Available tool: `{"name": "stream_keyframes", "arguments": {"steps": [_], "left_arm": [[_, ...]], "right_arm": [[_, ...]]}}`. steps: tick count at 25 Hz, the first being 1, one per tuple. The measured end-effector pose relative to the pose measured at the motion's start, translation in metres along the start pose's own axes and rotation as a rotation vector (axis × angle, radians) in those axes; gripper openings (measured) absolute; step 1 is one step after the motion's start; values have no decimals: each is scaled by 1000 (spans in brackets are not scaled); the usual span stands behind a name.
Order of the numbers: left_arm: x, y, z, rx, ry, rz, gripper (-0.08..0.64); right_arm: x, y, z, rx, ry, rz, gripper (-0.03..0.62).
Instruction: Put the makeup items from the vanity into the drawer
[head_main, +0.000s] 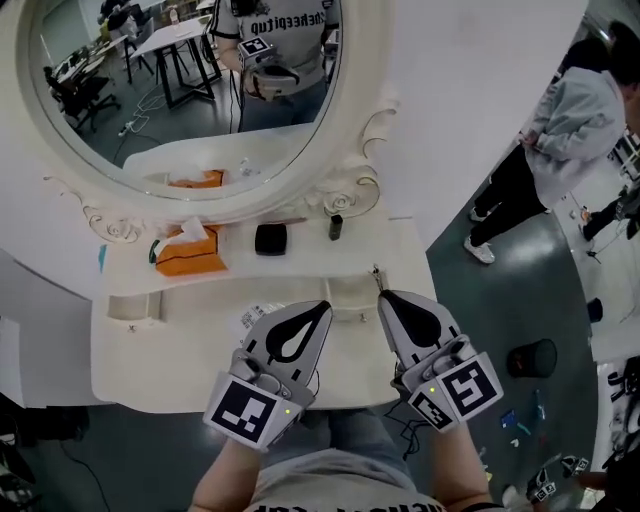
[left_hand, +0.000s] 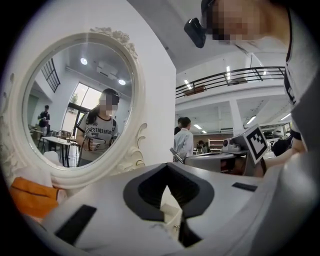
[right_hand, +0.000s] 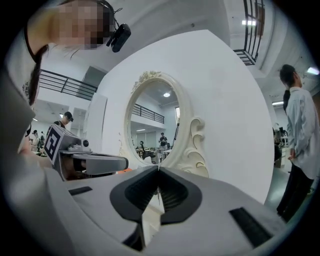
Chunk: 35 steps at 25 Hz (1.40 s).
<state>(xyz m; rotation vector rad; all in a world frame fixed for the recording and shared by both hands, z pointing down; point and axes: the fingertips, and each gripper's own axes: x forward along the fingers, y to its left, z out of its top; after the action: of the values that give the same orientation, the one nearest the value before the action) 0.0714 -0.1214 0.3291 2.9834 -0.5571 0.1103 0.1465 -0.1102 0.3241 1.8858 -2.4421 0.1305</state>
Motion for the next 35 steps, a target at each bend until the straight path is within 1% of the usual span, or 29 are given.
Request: {"name": "stream_keyframes", "arguments": {"steps": [9,17,28,35], "left_arm": [[7,8,-4,-17,-4,123,8],[9,10,-10,-34,4,217,8],[3,11,-17,-48,10,321,8],[-6,10,-22,-64,12,376,8]], "right_arm": [[23,-18,-18,-34,63,118,21],[39,-31,-48,-60,150,207,23],[51,-40,-113,-70,298,280,22],[57,-40,-146,-109,389,310,23]]}}
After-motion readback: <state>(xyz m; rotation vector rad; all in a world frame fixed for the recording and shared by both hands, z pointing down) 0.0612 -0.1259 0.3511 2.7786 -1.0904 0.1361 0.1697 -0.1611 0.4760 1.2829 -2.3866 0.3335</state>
